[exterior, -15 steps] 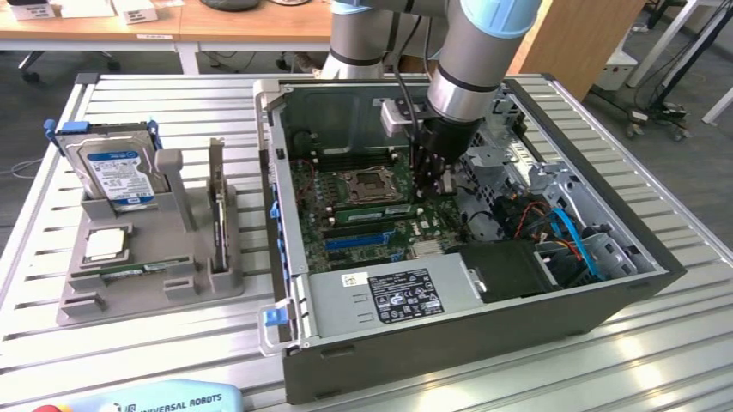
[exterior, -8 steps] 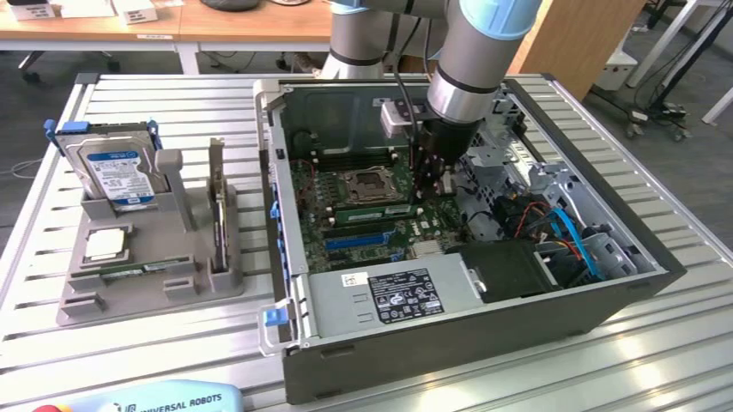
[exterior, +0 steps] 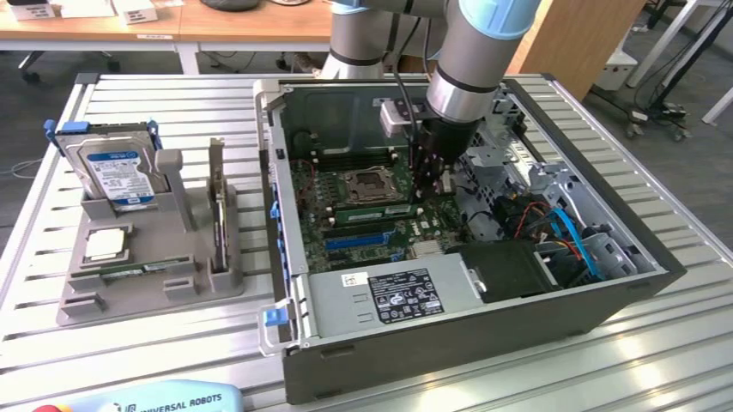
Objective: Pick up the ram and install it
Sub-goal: 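Press down the ram until it locks into place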
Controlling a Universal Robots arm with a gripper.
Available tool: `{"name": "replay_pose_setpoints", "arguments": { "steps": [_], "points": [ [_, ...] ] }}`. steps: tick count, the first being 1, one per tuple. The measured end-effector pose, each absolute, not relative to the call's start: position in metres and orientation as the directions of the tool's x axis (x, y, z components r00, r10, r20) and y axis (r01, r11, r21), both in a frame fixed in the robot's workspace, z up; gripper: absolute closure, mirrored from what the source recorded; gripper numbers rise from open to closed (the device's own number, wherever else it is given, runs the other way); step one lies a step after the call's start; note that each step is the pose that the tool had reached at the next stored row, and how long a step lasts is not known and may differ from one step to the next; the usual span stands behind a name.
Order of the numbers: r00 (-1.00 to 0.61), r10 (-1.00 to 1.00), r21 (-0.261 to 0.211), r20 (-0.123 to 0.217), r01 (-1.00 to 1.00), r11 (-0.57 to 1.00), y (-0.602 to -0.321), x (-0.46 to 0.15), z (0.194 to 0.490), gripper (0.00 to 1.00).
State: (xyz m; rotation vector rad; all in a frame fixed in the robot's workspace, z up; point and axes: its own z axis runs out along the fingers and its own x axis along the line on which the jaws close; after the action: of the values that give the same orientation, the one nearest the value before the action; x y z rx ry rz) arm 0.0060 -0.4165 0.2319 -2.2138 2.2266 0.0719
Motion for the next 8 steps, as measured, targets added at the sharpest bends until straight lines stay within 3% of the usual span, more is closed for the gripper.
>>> {"name": "replay_pose_setpoints", "arguments": {
  "steps": [8],
  "points": [
    [-0.006,-0.999,0.032,-0.033,-0.999,0.005,-0.4165,0.0059,0.2302,0.90]
  ]
}}
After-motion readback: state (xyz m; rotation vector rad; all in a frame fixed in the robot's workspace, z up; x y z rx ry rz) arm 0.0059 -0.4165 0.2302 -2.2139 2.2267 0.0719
